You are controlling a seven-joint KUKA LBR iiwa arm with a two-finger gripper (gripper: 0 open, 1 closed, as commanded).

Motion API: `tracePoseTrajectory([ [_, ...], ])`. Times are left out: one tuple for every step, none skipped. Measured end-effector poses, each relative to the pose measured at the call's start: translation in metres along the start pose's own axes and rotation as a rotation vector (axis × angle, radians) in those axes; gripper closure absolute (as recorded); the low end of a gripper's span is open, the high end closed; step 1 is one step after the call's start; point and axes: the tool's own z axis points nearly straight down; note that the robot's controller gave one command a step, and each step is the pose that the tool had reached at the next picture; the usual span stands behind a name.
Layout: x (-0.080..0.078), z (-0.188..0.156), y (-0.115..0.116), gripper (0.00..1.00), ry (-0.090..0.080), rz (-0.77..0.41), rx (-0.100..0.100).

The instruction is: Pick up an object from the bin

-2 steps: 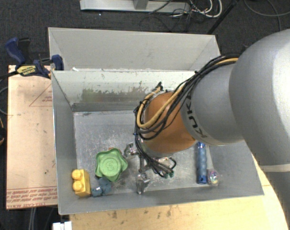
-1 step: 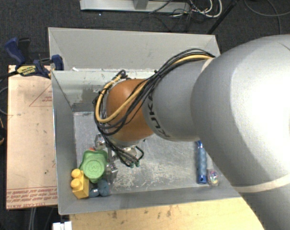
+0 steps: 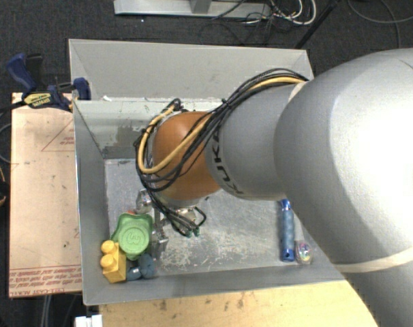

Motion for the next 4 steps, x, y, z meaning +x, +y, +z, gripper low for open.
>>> tracePoseTrajectory([
  [0.020,-0.149,0.027,1.00,0.006,-0.012,-0.002],
  [0.050,-0.072,0.008,1.00,0.026,0.052,0.002],
  [0.049,-0.104,0.005,1.00,0.013,0.090,0.000],
  [0.050,-0.103,0.006,0.00,0.015,0.089,0.001],
])
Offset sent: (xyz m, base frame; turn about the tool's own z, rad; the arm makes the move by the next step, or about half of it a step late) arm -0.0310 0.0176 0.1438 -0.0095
